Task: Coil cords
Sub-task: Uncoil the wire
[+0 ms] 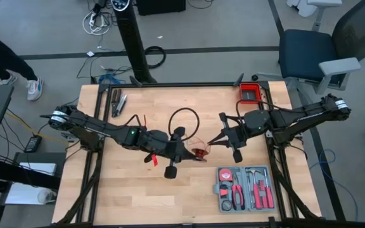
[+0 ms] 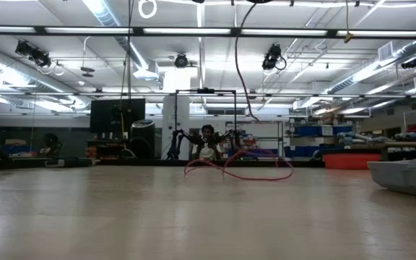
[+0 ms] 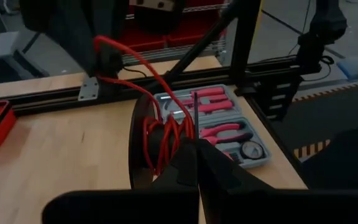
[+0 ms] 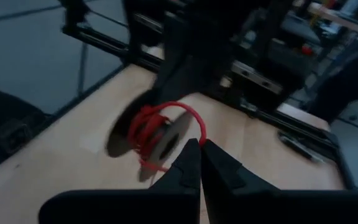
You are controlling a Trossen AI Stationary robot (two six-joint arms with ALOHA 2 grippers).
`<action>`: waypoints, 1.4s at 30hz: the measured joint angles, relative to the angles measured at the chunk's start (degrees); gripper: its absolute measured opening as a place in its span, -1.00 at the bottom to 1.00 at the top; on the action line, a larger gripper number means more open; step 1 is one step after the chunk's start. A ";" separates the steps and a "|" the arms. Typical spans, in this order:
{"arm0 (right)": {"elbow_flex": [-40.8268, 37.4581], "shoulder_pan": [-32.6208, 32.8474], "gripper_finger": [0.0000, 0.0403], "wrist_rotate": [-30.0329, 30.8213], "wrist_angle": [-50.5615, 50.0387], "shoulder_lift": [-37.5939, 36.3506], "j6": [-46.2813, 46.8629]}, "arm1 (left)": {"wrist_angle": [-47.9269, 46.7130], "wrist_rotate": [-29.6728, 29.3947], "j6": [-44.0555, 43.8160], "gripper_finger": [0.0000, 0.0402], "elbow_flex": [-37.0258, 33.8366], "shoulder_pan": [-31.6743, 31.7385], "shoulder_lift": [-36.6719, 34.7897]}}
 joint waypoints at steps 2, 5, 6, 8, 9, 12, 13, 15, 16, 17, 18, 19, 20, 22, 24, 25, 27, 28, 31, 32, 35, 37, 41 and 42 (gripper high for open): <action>0.00 0.00 -1.00 -2.69 0.03 -0.02 0.52 | -0.52 0.17 -0.03 -1.00 0.00 0.00 0.00; 0.92 0.02 -1.00 -3.50 -2.09 -0.18 1.61 | -1.65 0.15 -0.03 -1.00 0.00 0.00 0.00; 1.87 0.01 -1.00 -3.52 -3.71 -0.21 2.38 | -2.08 0.10 -0.03 -1.00 0.00 0.00 0.00; 3.85 0.00 -1.00 -3.46 -8.26 -0.28 4.18 | -2.69 -0.67 -0.05 -1.00 0.00 0.00 0.00; 4.61 0.00 -1.00 -3.31 -10.25 -0.26 5.08 | -2.65 -0.91 -0.05 -1.00 0.00 0.02 0.00; 5.31 0.23 -1.00 -3.01 -11.80 -0.13 6.05 | -2.12 -1.54 -0.05 -1.00 0.00 0.00 0.00; 5.33 0.43 -1.00 -2.97 -12.17 -0.13 6.33 | -2.17 -2.16 -0.03 -1.00 0.00 0.00 0.00; 5.32 0.50 -1.00 -3.61 -13.18 -0.13 6.95 | -2.33 -4.22 -0.03 -1.00 0.00 0.00 0.03; 5.31 0.50 -1.00 -4.13 -13.46 -0.13 7.20 | -2.34 -5.06 -0.03 -1.00 0.00 0.00 0.04; 5.32 0.50 -1.00 -4.21 -13.40 -0.13 7.53 | -2.32 -5.48 -0.03 -1.00 0.00 0.00 0.04; 5.33 0.52 -1.00 -4.29 -13.39 -0.13 7.60 | -2.27 -5.54 0.00 -1.00 0.00 0.00 0.04; 5.33 0.52 -1.00 -4.18 -13.33 -0.13 7.59 | -2.18 -5.59 0.05 -1.00 0.00 0.02 0.04; 5.33 0.51 -1.00 -3.41 -13.25 -0.13 7.57 | -2.12 -5.67 0.05 -1.00 0.00 0.02 0.04; 5.35 0.41 -1.00 -1.22 -13.99 0.04 7.50 | -2.15 -5.68 0.05 -1.00 0.00 0.02 0.04; 5.35 0.02 -1.00 1.69 -14.85 0.29 6.88 | -2.12 -5.68 0.08 -1.00 0.00 0.00 0.04; 5.35 -0.13 -1.00 2.89 -14.84 0.52 6.31 | -2.00 -5.63 0.09 -1.00 0.00 -0.02 0.04; 5.35 -0.38 -1.00 4.59 -13.50 1.19 4.72 | -1.61 -4.91 0.12 -1.00 0.00 0.00 0.04; 5.35 -0.42 -1.00 5.10 -12.70 1.68 4.04 | -1.56 -4.26 0.12 -1.00 0.00 0.00 0.04; 5.35 -0.36 -1.00 5.16 -8.31 3.99 2.02 | -1.33 -3.66 0.16 -1.00 0.00 0.00 0.04; 5.38 -0.23 -1.00 5.02 -6.69 4.93 1.16 | -1.31 -3.67 0.16 -1.00 0.00 -0.01 0.04; 5.38 0.42 -1.00 4.93 -2.17 8.14 -1.21 | -1.27 -3.63 0.16 -1.00 0.00 -0.02 0.04; 5.38 0.75 -1.00 5.05 0.83 10.20 -2.99 | -1.43 -3.38 0.16 -1.00 0.00 -0.02 0.07; 5.35 0.72 -1.00 10.03 3.08 13.70 -4.82 | -1.18 -2.98 0.16 -1.00 0.00 -0.08 0.07; 5.35 0.51 -1.00 11.97 3.14 14.34 -4.88 | -1.07 -2.51 0.16 -1.00 0.00 -0.10 0.07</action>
